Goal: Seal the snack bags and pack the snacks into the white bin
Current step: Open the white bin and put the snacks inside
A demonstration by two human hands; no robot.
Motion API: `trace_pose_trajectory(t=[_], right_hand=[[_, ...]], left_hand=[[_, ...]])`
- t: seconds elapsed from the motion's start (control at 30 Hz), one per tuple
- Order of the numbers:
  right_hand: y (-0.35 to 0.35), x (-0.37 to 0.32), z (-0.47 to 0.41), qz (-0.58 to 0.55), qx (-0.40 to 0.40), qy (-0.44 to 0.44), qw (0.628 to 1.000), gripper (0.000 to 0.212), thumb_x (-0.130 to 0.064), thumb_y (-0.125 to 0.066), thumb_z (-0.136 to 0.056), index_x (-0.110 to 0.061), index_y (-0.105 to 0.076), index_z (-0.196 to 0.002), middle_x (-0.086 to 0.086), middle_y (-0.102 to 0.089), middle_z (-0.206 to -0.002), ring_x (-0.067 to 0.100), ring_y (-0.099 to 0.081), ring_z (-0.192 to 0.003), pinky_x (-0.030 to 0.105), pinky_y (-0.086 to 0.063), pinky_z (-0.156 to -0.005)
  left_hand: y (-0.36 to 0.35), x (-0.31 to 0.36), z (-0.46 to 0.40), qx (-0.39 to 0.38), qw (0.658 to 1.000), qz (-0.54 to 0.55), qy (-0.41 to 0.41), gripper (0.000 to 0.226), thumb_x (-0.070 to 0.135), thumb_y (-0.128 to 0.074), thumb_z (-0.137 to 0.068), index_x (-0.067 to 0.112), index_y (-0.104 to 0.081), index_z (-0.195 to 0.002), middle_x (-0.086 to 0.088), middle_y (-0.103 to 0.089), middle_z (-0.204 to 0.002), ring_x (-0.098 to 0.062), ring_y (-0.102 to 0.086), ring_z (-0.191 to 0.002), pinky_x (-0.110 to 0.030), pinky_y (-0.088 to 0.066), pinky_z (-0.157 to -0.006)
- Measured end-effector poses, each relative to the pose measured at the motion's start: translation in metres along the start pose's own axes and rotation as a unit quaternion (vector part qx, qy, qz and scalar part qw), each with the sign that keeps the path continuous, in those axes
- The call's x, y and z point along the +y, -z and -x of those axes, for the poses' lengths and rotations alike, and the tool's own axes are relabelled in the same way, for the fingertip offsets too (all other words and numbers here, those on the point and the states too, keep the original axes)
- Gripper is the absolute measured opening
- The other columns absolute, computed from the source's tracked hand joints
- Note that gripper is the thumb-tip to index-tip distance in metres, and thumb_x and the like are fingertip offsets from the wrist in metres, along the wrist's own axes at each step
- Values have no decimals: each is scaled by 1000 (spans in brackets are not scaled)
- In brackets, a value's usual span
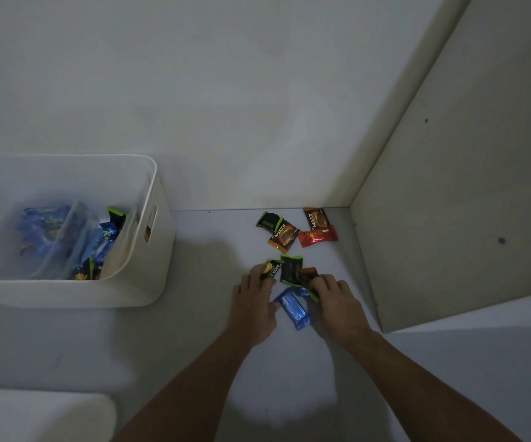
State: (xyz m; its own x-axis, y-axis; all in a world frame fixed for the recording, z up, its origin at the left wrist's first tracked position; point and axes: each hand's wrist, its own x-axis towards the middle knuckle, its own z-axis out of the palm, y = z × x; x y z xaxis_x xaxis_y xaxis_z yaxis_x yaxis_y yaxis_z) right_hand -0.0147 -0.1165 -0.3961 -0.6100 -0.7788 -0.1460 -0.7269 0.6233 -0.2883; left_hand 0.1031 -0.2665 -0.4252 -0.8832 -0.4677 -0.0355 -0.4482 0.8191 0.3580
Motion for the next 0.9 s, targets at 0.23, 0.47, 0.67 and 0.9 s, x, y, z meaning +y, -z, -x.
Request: trace_pose_trajectory(t=[0.23,0.47,0.67,0.9], right_hand=[[2,10,15,-37,39,-43,998,30,-11,-54,-90,-11,-53,-120,8,-56,-119,26,-52,-97,26,-31,-72],[-7,6,20,-65,65,-60,994,34,-5,-62,-81,-10,-56,-114,11,-59,-111,28,-53,-88,28,-36,-67],[-6,10,15,-108,59,-91,988,55,3,-59,-79,-16,-52,-129,10,-54,-123,29,-54,-100,35,-45,-78],[-4,13,12,-152,73,-133,977,50,4,-58,-81,-18,-53,-126,12,-55,-120,30,-54,-100,37,-45,-78]], left_hand=[[-2,2,3,32,999,20,16,48,17,-62,-83,17,-47,-128,-3,-57,-119,-22,-51,-103,-33,-41,-82],[0,15,4,75,992,89,49,74,58,-51,-82,25,-28,-144,-11,-25,-152,-27,-33,-135,-39,-35,-102],[-15,24,1,1,1000,-18,3,96,82,-42,-67,23,-36,-144,-8,-19,-157,-28,-27,-141,-53,-24,-112],[-13,7,10,91,991,92,30,51,36,-71,-68,16,-57,-113,-3,-55,-106,-22,-56,-91,-30,-45,-75]])
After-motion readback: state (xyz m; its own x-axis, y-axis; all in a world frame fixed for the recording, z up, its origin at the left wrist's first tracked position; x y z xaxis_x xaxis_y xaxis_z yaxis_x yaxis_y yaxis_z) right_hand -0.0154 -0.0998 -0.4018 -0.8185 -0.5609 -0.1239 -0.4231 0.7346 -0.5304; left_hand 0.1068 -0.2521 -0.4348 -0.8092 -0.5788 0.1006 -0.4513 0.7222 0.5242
